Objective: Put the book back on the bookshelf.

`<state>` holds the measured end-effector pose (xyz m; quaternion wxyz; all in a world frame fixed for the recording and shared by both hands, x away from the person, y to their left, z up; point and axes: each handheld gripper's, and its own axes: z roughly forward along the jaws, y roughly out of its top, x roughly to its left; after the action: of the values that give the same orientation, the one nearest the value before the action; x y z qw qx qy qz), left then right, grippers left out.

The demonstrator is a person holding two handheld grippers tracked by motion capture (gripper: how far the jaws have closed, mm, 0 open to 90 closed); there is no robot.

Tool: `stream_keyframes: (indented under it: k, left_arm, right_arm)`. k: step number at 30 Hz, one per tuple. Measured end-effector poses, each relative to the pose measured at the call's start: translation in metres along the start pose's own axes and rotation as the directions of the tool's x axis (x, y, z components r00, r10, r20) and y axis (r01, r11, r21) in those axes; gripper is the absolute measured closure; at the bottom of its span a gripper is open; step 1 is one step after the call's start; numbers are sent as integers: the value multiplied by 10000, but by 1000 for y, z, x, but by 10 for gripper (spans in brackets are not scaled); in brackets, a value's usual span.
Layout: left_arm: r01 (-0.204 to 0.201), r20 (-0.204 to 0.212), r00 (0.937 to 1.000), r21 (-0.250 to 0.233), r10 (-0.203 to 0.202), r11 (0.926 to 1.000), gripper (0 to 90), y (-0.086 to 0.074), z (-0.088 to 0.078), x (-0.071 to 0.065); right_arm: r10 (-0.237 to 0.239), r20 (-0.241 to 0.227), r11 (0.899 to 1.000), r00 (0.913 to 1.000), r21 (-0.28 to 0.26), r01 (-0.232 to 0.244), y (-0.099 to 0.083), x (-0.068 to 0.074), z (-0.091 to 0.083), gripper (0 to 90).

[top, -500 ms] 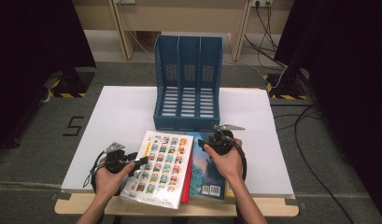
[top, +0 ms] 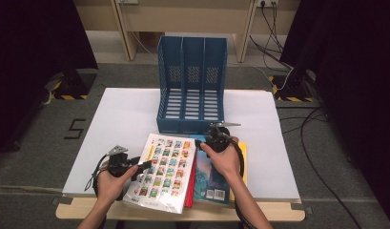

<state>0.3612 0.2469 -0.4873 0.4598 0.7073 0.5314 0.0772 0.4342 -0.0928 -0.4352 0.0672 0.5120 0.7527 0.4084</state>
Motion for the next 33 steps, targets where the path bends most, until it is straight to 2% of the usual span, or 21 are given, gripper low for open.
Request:
stream_keyframes:
  k: [4, 6, 9, 14, 16, 19, 28, 33]
  left_arm:
    - [156, 5, 9999, 51, -156, 9999, 406, -1, -1, 0]
    - [191, 9, 9998, 87, -191, 9998, 406, -1, -1, 0]
    - [177, -11, 9998, 152, -177, 9997, 416, 0, -2, 0]
    - [215, 52, 9998, 123, -216, 9997, 420, -1, -2, 0]
    - [202, 49, 9998, 117, -203, 9997, 422, -1, -2, 0]
    - [189, 1, 9998, 132, -189, 9997, 424, -2, -3, 0]
    - [104, -64, 9999, 73, -103, 9999, 426, -3, -3, -2]
    - [56, -130, 9999, 64, -55, 10000, 429, -3, -4, -3]
  right_arm:
    - [384, -82, 9990, 9992, 215, -383, 4, 0, 7, 474]
    - [419, -90, 9988, 9991, 255, -417, 5, -1, 9, 474]
    - [871, -294, 9939, 9958, 709, -848, 10, -4, 18, 474]
    - [941, -421, 9910, 9947, 996, -896, 15, -2, 27, 466]
    - [1156, -575, 9870, 9916, 1188, -1082, 17, 0, 33, 459]
    - [1164, -489, 9848, 9920, 1355, -1089, 17, 2, 38, 447]
    - [1397, -414, 9797, 9893, 1510, -1320, 16, 1, 39, 445]
    - [1380, -229, 9794, 9902, 1522, -1330, 20, 5, 36, 503]
